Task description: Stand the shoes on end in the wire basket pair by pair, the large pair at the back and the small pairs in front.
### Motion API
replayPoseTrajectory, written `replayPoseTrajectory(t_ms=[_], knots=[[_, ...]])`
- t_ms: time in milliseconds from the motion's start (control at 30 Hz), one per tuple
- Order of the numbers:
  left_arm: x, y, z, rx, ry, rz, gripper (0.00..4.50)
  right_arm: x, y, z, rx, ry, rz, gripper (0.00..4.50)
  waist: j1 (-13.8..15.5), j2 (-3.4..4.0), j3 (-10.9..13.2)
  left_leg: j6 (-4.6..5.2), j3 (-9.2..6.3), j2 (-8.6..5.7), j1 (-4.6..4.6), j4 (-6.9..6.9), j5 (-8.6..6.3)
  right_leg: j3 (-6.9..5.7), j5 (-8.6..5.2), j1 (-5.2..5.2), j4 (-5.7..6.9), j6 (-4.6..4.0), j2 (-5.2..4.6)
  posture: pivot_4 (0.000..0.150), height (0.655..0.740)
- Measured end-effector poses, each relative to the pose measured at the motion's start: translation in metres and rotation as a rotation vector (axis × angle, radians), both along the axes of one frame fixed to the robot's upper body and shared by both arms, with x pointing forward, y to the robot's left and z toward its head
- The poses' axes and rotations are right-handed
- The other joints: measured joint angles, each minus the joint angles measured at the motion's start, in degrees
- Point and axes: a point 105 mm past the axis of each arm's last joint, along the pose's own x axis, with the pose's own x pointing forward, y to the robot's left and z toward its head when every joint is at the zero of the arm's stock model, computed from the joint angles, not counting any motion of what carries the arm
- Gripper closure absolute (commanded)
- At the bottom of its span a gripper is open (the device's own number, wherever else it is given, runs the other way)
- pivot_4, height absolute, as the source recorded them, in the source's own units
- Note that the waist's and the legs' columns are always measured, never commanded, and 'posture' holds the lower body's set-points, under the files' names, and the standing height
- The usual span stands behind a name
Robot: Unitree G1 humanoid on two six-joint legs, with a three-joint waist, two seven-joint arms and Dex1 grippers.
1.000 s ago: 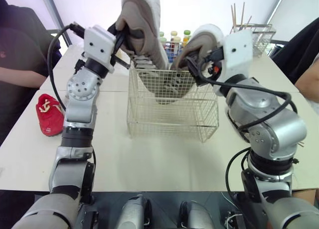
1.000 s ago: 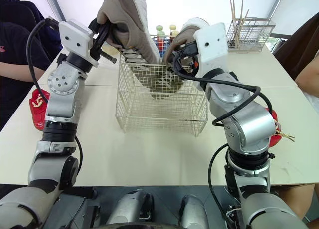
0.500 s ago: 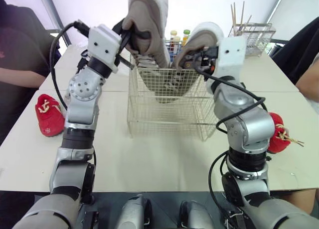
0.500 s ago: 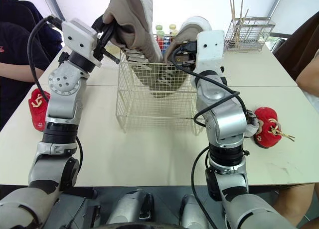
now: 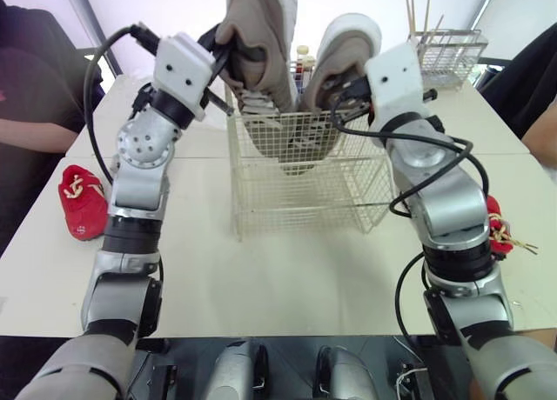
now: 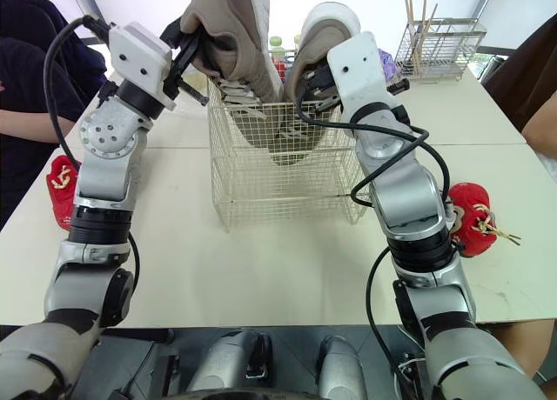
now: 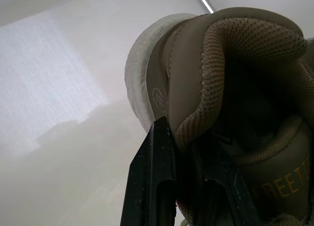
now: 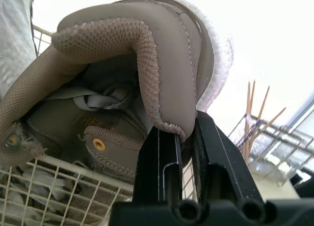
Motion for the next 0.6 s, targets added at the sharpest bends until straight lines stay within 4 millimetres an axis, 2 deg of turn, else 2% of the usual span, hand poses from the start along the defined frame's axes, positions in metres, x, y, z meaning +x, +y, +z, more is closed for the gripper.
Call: replayPoseTrajectory(t_ms=[67,167,400,600], knots=[[0.002,-0.003,-0.004,0.032,0.022,-0.012,4.50,-0.005,0.009,0.015,-0.026,-0.073,0.036,4.47,0.03,0.00,0.00,-0.02,-0.01,0.00,-0.05,0.00,0.02,-0.03,-0.02,-0.02,0.01,0.04,0.00,0.150,0.7400],[0.009,-0.003,-0.020,0.053,0.086,-0.009,4.50,-0.008,0.007,0.026,-0.076,-0.129,0.028,4.47,-0.11,-0.10,0.10,-0.07,-0.04,-0.01,-0.25,0.03,0.06,-0.06,-0.05,-0.11,0.00,0.09,0.00,0.150,0.7400],[0.011,-0.004,-0.029,0.045,0.118,0.008,4.50,-0.009,0.007,0.028,-0.091,-0.134,0.047,4.47,-0.98,-0.11,0.13,-0.09,-0.15,-0.07,-0.30,0.01,0.10,-0.15,-0.06,-0.03,0.06,0.46,0.01,0.150,0.7400],[0.009,-0.007,-0.037,0.009,0.145,0.014,4.50,-0.012,0.007,0.015,0.114,0.010,0.102,4.47,-1.06,-0.14,0.10,-0.06,-0.27,-0.07,0.04,0.04,-0.13,-0.17,-0.16,0.07,0.03,0.26,-0.04,0.150,0.7400]])
